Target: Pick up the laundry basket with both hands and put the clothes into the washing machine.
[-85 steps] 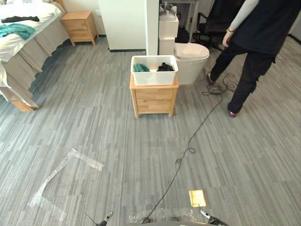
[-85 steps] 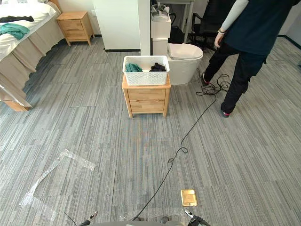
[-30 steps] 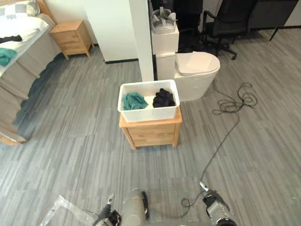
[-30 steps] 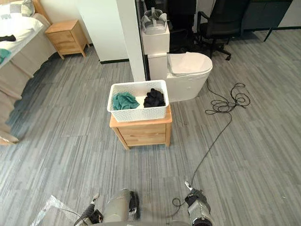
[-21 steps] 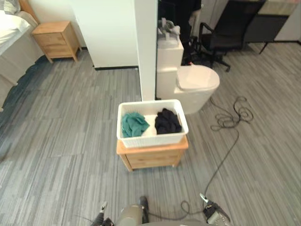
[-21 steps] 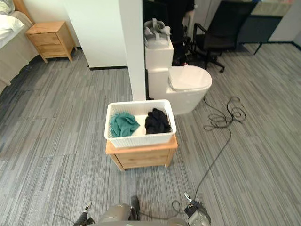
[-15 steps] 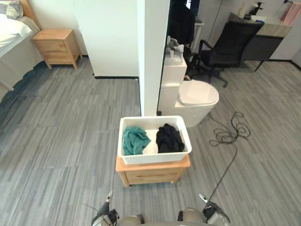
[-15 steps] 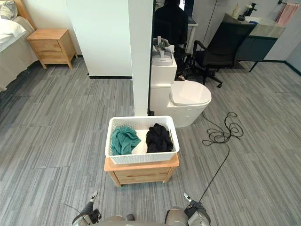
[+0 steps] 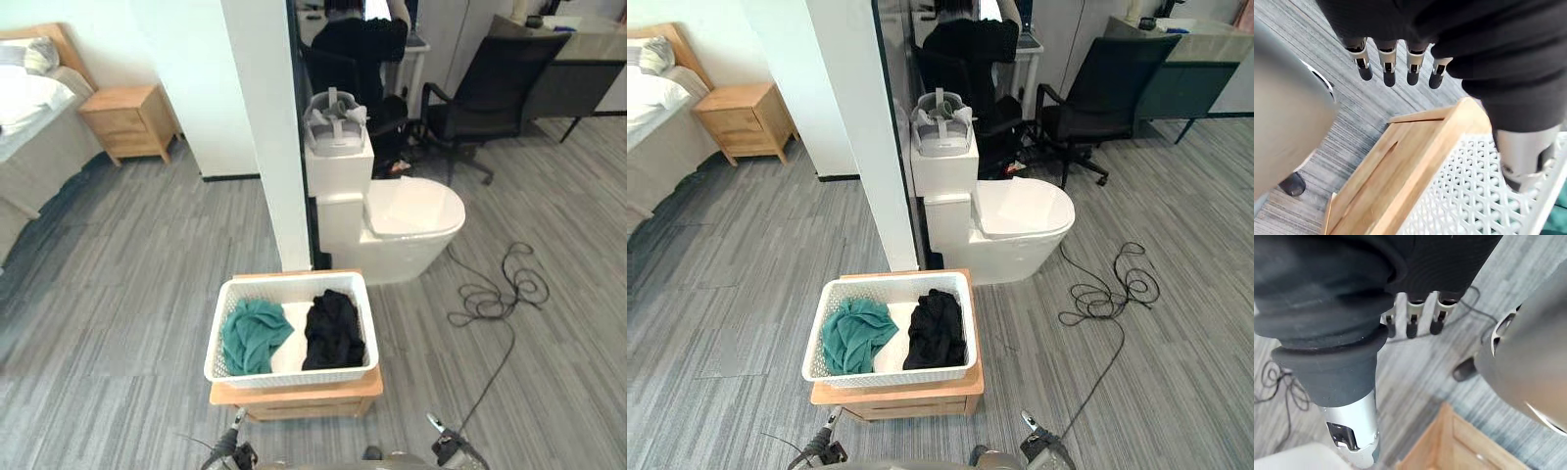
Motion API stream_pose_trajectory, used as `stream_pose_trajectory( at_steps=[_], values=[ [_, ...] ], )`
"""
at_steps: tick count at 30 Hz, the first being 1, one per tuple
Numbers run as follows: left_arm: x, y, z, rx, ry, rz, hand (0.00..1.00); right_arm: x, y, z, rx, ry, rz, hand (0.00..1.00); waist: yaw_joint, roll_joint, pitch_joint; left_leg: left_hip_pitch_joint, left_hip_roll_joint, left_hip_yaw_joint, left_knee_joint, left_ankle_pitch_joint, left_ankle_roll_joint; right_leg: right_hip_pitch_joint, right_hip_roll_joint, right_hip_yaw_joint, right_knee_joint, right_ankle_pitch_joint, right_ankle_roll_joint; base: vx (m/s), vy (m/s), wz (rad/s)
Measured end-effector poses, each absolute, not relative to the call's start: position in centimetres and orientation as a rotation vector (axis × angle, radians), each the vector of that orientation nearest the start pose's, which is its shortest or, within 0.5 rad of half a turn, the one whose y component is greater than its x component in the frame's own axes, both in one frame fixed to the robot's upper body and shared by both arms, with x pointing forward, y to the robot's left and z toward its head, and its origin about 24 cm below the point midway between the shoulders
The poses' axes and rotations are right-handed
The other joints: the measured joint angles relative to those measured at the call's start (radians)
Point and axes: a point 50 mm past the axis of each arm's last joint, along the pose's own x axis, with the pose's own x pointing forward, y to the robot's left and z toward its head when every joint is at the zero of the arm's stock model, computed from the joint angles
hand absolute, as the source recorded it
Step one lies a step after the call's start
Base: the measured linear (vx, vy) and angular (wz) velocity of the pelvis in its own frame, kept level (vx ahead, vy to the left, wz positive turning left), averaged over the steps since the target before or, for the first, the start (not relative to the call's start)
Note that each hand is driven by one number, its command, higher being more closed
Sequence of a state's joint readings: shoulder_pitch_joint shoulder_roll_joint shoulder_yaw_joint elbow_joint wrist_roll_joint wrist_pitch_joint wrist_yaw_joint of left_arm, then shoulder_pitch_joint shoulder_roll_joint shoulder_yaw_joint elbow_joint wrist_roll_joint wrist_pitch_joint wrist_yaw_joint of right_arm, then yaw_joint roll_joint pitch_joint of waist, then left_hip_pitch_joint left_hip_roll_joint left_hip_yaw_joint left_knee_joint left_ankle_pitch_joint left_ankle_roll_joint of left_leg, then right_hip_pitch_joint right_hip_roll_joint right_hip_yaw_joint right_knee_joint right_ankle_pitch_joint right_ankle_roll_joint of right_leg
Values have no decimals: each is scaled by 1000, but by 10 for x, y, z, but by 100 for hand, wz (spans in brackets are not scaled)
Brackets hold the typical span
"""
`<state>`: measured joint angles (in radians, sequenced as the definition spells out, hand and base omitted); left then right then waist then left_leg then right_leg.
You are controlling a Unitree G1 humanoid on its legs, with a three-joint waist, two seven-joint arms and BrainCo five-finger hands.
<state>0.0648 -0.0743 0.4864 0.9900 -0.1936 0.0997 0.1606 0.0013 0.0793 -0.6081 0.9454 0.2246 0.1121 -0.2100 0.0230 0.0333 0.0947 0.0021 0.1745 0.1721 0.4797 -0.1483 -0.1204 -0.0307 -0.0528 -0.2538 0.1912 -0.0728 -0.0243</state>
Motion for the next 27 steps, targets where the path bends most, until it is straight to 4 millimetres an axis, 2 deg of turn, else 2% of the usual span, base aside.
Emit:
stream_pose_trajectory(
  at_steps=[2, 4, 5, 7, 8, 9, 11, 15, 17, 19, 20, 23, 27],
  values=[
    [78, 186, -166, -415, 1166, 684, 0, 112, -201, -154, 483, 1042, -784, 0, 2, 13, 1, -29, 14, -6, 75, -2, 10, -1, -10, 6, 20, -14, 4, 45, 7, -7],
    [73, 187, -167, -423, 1173, 708, 0, 116, -199, -152, 477, 1025, -776, 0, -6, 10, 2, -27, 25, 18, 36, -19, 25, -1, -21, 8, 20, -19, 9, 26, 46, 2],
    [71, 190, -167, -437, 1170, 742, 0, 120, -201, -149, 470, 998, -790, 0, -8, 9, 3, -25, 38, 30, -33, -23, 32, -9, -28, 13, 22, -23, 14, 7, 110, 5],
    [70, 189, -167, -445, 1171, 768, 0, 130, -208, -141, 446, 933, -807, 0, -9, 10, 2, -3, 43, 32, -170, -8, 22, -50, -45, 26, 60, -39, 43, -25, 178, -15],
    [67, 184, -168, -451, 1184, 777, 0, 139, -212, -133, 432, 878, -813, 0, -7, 26, 4, 7, 53, 37, -242, 7, -16, -84, -45, 43, 97, -50, 59, -44, 220, -35],
    [66, 183, -169, -456, 1191, 779, 0, 142, -214, -131, 442, 854, -825, 0, -8, 29, 3, 18, 52, 39, -268, -19, -14, -97, -46, 55, 108, -53, 64, -25, 302, -40],
    [66, 195, -167, -428, 1179, 791, 0, 142, -217, -126, 458, 816, -851, 0, -10, -2, 0, 20, -4, 83, -315, -11, 9, -96, -84, 100, 46, 0, 85, 25, 313, -38],
    [62, 204, -165, -397, 1167, 822, 0, 149, -234, -106, 461, 674, -909, 0, -12, -12, -3, 44, -55, 153, -363, -2, 22, -97, -98, 161, -61, 72, 119, 97, 204, -46],
    [69, 210, -161, -395, 1122, 829, 0, 153, -241, -95, 447, 613, -929, 0, -13, -17, -6, 43, -67, 165, -364, -2, 22, -96, -102, 181, -95, 92, 129, 79, 104, -33],
    [86, 220, -152, -394, 1024, 834, 0, 159, -251, -77, 433, 519, -951, 0, -16, -3, 3, 43, -70, 164, -370, -2, 22, -94, -102, 184, -109, 98, 134, 71, 34, -12],
    [95, 229, -145, -384, 957, 840, 0, 163, -256, -67, 425, 460, -955, 0, -31, 3, 8, 42, -68, 160, -373, -2, 22, -94, -99, 187, -112, 99, 135, 55, -4, 0],
    [105, 249, -129, -346, 836, 869, 0, 170, -265, -46, 404, 345, -964, 0, -38, 7, 10, 44, -62, 158, -376, -2, 22, -90, -86, 189, -124, 101, 131, 44, -24, -5],
    [121, 265, -110, -312, 708, 885, 0, 170, -292, -13, 314, 178, -1046, 0, -40, 4, 21, 44, -53, 132, -382, -2, 22, -69, -74, 180, -146, 105, 126, -1, -24, 3]
  ],
)
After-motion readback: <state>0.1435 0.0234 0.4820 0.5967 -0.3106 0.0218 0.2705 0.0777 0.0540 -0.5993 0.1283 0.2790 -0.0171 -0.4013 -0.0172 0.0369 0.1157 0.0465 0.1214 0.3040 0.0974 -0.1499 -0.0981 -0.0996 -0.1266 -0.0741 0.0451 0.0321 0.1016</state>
